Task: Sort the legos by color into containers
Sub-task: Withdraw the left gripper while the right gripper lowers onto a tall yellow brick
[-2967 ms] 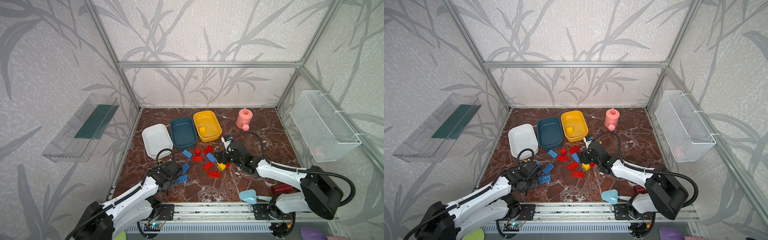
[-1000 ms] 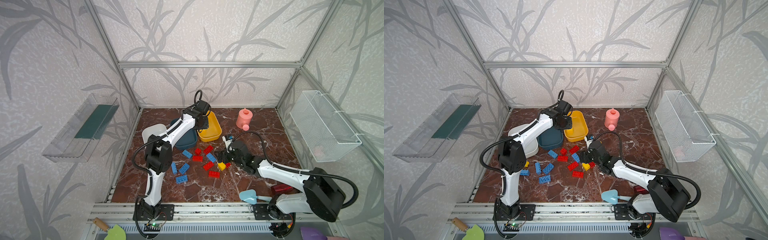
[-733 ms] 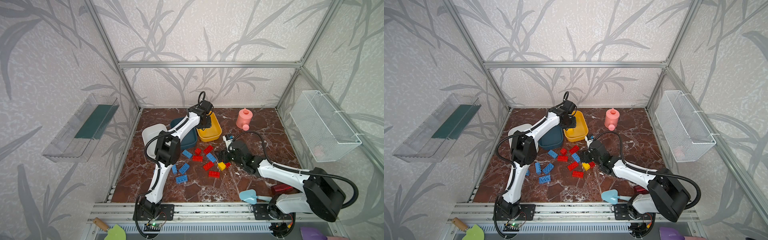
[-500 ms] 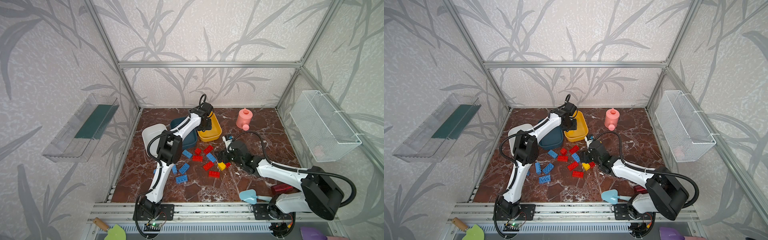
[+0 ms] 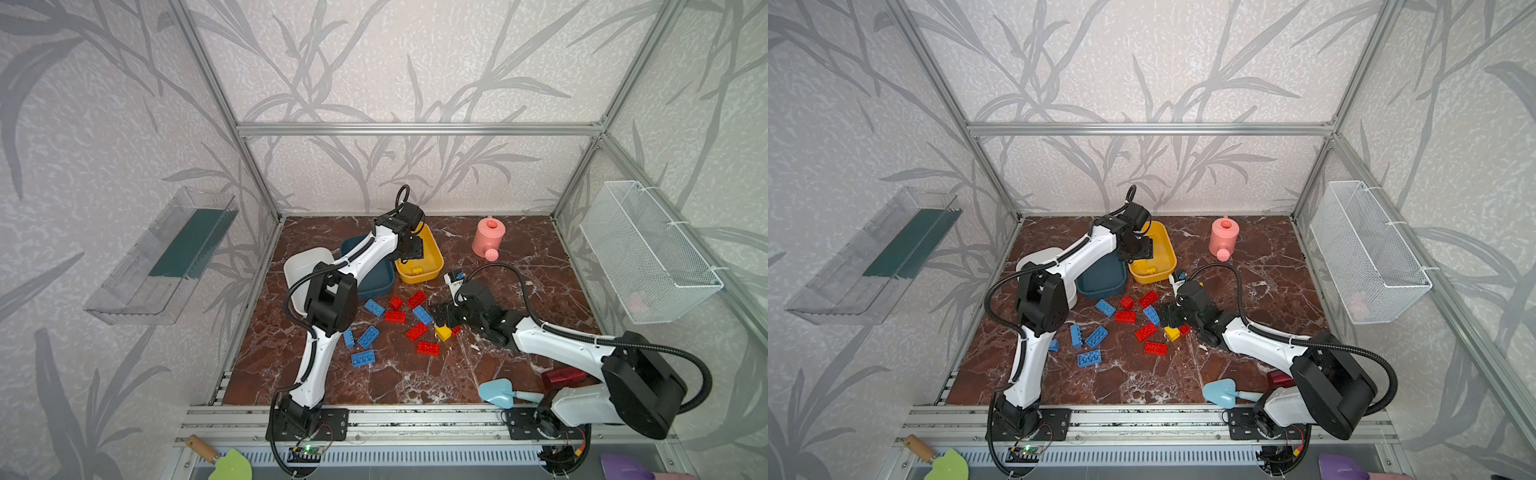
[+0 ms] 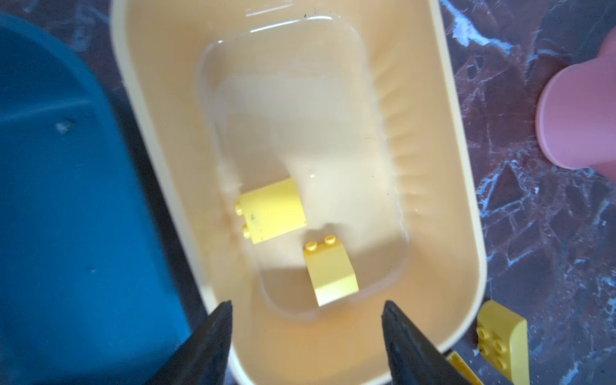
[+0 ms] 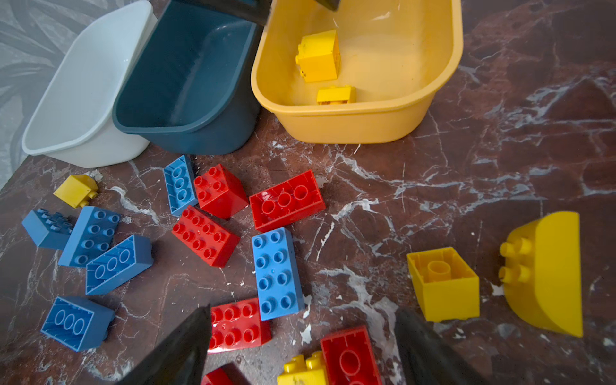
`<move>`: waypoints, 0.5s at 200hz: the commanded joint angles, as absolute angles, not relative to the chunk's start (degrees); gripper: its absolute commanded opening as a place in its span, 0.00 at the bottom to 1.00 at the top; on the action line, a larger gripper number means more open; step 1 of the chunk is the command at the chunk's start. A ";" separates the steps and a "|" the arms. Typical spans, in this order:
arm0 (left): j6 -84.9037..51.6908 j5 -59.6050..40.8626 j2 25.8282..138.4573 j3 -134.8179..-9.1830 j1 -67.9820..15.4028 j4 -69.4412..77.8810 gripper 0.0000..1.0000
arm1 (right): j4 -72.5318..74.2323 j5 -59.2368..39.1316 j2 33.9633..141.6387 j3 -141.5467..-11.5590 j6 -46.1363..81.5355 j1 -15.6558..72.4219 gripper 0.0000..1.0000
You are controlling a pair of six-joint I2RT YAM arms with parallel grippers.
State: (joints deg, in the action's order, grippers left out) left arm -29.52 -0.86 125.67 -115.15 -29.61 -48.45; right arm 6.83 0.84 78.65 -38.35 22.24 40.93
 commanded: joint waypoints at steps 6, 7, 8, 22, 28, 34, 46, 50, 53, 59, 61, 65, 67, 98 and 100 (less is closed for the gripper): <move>-29.65 1.18 112.98 -106.63 -30.21 -44.31 0.72 | 1.03 -0.09 74.92 -40.68 21.40 40.82 0.82; -29.68 1.16 112.56 -106.23 -30.22 -44.13 0.72 | 0.82 -0.09 74.86 -40.73 21.34 40.84 0.82; -29.74 1.24 112.14 -105.76 -30.23 -43.99 0.72 | 0.63 -0.05 74.78 -40.67 21.30 40.86 0.82; -30.29 1.74 106.24 -99.00 -30.54 -41.50 0.72 | -2.75 0.00 73.75 -41.33 20.39 40.94 0.77; -30.69 1.92 103.54 -95.98 -30.61 -40.31 0.72 | -4.38 0.12 73.31 -41.62 19.89 40.89 0.75; -31.01 2.09 100.90 -92.69 -30.67 -39.13 0.72 | -5.79 0.09 73.02 -41.99 19.34 40.89 0.72; -31.82 2.19 95.61 -86.11 -30.97 -36.64 0.72 | -9.47 0.17 72.78 -42.99 18.20 40.88 0.67; -32.05 2.35 93.89 -83.86 -31.03 -35.86 0.72 | -10.53 0.21 72.86 -43.37 17.92 40.88 0.65; -32.32 2.35 92.55 -82.27 -31.11 -35.33 0.72 | -11.13 0.16 72.94 -43.60 17.66 40.87 0.64; -32.72 2.65 90.12 -79.09 -31.28 -34.34 0.72 | -12.84 0.10 73.13 -44.17 17.18 40.88 0.60; -32.86 2.71 89.33 -78.24 -31.37 -34.05 0.72 | -13.23 0.11 73.21 -44.35 16.97 40.94 0.59; -33.12 2.79 87.90 -76.22 -31.53 -33.41 0.72 | -14.34 0.05 73.54 -44.76 16.68 40.98 0.57; -33.26 2.87 86.95 -75.13 -31.55 -33.14 0.72 | -14.81 0.08 73.60 -44.94 16.52 41.03 0.56; -35.71 2.06 75.26 -58.86 -32.24 -27.52 0.72 | -19.86 0.39 76.50 -46.88 14.16 41.96 0.49; -35.76 1.90 74.56 -57.87 -32.21 -27.05 0.72 | -20.21 0.47 76.89 -47.03 14.02 42.00 0.49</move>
State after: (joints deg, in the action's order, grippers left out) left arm -33.26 1.65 80.84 -67.33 -31.68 -32.47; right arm -12.49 0.36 74.59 -44.73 17.02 41.25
